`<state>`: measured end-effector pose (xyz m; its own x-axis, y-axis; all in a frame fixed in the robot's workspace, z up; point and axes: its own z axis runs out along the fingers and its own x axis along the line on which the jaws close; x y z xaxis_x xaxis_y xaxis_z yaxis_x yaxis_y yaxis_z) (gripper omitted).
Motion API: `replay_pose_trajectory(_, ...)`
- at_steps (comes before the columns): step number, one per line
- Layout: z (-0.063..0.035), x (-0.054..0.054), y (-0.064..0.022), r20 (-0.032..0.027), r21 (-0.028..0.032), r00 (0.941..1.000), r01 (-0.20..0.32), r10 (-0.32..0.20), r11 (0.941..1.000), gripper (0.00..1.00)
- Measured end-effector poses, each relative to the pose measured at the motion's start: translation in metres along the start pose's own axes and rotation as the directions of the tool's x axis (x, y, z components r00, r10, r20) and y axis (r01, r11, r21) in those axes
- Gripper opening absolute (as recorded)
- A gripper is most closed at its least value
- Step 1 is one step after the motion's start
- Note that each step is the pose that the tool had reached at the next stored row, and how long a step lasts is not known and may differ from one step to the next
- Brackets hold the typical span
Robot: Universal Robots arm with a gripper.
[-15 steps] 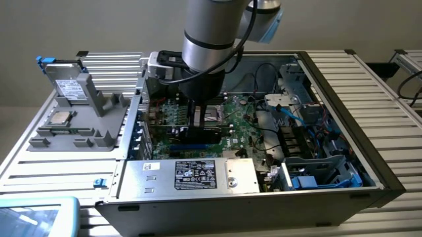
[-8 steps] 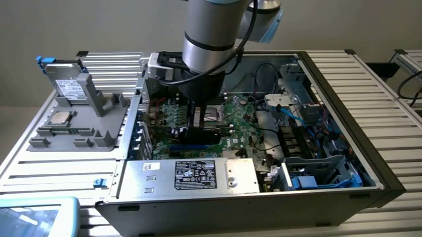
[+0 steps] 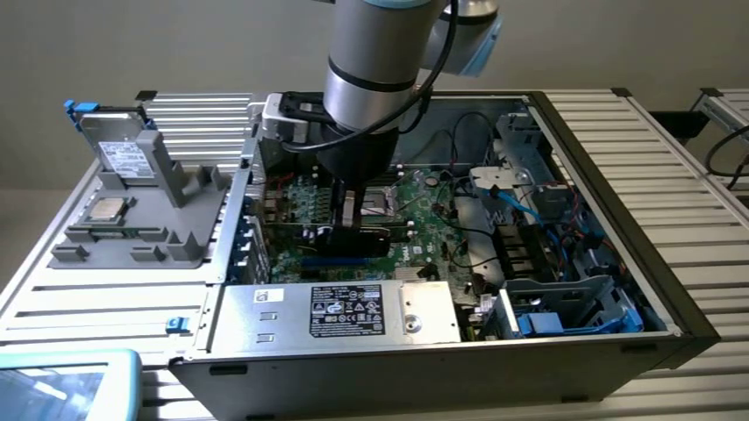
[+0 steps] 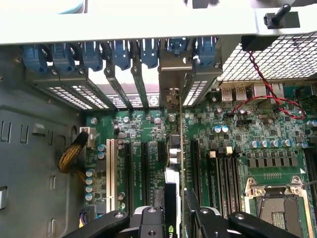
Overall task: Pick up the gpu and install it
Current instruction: 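Insert the gpu into the slot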
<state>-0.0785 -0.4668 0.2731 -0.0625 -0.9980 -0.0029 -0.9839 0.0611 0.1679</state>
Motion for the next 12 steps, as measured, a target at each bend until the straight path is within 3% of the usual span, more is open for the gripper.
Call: replay_pose_trajectory(12, 0.0027, -0.0006, -0.0009, 0.0001, 0.0001, 1.0000, 0.000, 0.000, 1.0000, 0.28)
